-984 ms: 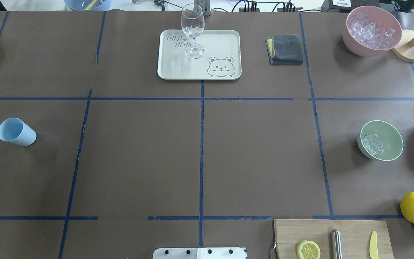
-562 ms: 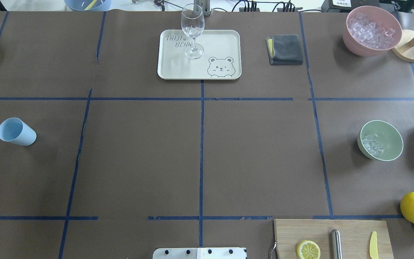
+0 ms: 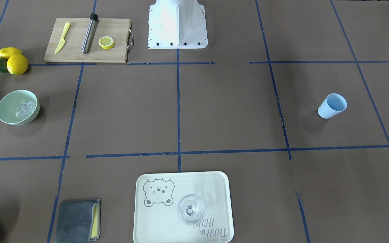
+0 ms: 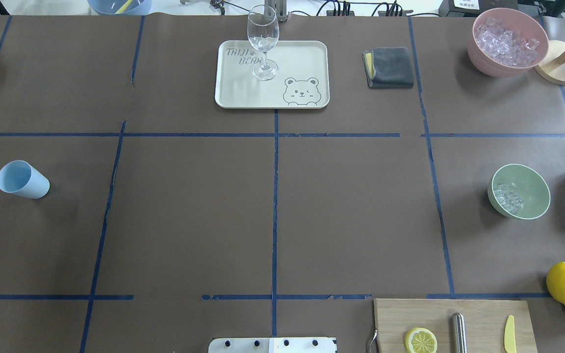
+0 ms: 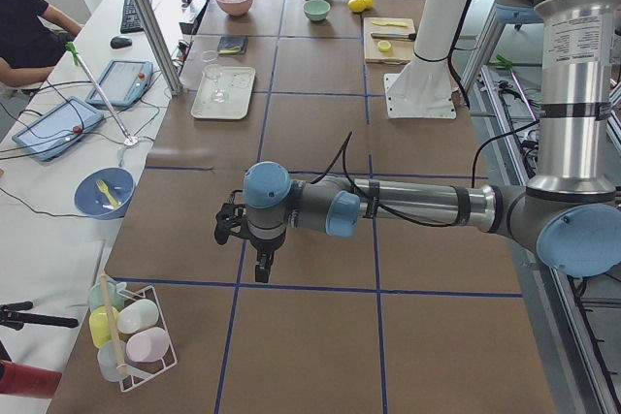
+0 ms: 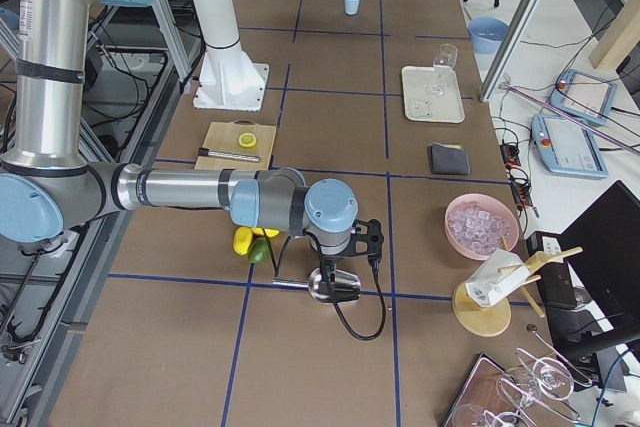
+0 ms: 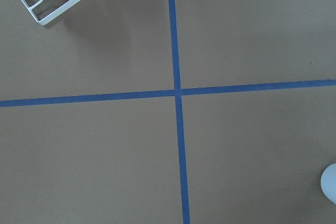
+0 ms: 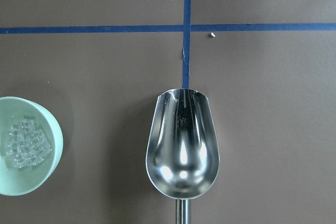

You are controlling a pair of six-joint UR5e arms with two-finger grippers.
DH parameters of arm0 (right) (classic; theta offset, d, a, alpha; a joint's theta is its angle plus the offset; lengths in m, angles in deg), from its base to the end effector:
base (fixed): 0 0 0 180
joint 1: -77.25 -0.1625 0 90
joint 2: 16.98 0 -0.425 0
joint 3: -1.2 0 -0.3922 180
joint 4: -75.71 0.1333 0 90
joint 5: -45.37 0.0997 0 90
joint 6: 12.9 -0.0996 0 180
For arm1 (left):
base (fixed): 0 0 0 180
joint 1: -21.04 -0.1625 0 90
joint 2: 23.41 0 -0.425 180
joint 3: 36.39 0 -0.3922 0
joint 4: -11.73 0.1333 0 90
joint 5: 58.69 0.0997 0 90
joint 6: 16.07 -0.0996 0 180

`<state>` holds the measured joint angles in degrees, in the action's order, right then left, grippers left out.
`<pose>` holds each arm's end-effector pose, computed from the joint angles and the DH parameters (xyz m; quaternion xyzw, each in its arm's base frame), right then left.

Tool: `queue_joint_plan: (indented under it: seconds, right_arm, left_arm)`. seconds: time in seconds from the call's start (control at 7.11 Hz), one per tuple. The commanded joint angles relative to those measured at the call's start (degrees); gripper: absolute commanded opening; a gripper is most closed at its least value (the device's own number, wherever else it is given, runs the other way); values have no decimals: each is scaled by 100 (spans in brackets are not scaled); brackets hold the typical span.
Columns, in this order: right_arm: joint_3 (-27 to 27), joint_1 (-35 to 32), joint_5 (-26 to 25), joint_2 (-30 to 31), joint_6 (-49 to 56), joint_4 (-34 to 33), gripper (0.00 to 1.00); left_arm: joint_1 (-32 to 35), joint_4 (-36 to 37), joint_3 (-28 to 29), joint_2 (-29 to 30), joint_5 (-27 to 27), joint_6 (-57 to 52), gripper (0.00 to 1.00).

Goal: Pour ice into bowl

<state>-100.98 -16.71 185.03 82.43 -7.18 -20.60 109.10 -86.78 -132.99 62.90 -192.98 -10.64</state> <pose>0.0861 -0.4128 0.6333 0.0075 -0.4206 -0.0010 0.9072 -0.0476 -0.4781 0.6169 0.0679 0.3802 0.0094 0.9224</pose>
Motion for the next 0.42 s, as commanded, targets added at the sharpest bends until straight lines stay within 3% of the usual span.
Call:
queue_joint_plan:
  seconds: [0.0,0.28]
  right_arm:
    - [-4,0,0,-10,0,7,100]
    - [-4,0,0,-27,-9,-2,100]
  left_arm:
    - [0,-1,-8,0,-1,2,100]
    - [0,-1,1,0,-1,2,100]
